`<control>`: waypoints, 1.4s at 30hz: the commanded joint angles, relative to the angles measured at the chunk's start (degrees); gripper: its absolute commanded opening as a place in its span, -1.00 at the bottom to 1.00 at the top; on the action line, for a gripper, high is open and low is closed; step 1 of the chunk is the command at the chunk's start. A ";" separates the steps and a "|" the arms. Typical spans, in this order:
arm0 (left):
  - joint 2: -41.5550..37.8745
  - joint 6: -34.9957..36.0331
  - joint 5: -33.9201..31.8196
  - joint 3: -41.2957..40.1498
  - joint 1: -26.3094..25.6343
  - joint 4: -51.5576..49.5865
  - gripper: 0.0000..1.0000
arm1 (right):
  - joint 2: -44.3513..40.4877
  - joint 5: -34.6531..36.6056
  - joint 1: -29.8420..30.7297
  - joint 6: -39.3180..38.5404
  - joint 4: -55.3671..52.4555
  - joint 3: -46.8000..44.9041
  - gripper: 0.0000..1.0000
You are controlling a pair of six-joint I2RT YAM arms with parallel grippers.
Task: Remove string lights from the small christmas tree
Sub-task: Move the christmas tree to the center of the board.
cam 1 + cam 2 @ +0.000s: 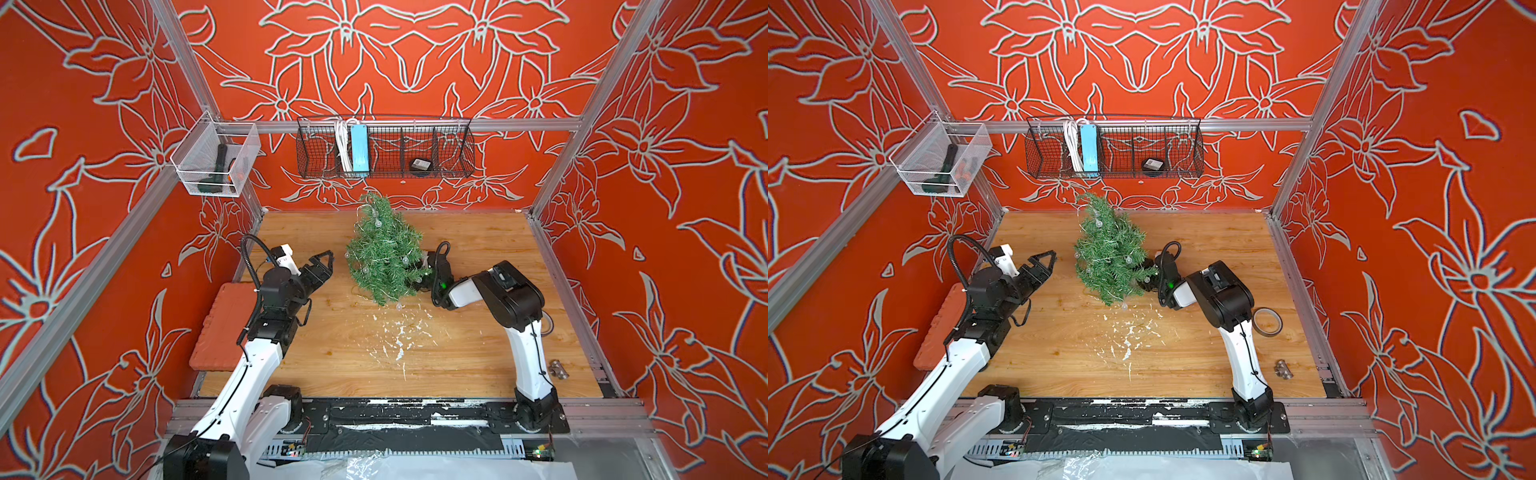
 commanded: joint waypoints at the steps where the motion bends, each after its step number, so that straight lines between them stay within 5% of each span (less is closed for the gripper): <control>1: -0.40 1.81 2.46 2.17 -0.36 -0.15 0.74 | -4.42 0.62 -3.30 -3.23 -5.02 -3.69 0.13; 13: 0.84 -0.04 3.27 0.07 -3.47 -1.99 0.60 | -22.91 1.07 -10.31 -14.99 -17.85 -12.75 0.27; 24: -0.55 0.58 5.24 1.34 -4.28 -2.51 0.55 | -49.13 3.52 -10.88 -31.01 -34.51 -18.34 0.25; 29: -2.42 3.03 5.74 7.92 -4.44 -2.56 0.51 | -60.44 5.97 -10.45 -38.86 -42.19 -16.29 0.26; 35: 4.15 5.33 10.51 19.78 -4.86 -3.22 0.23 | -61.95 1.69 -9.44 -43.42 -45.30 -11.92 0.29; 42: 11.25 17.02 1.98 32.54 -17.21 -10.68 0.05 | -63.60 2.55 -6.97 -51.15 -51.74 -8.25 0.26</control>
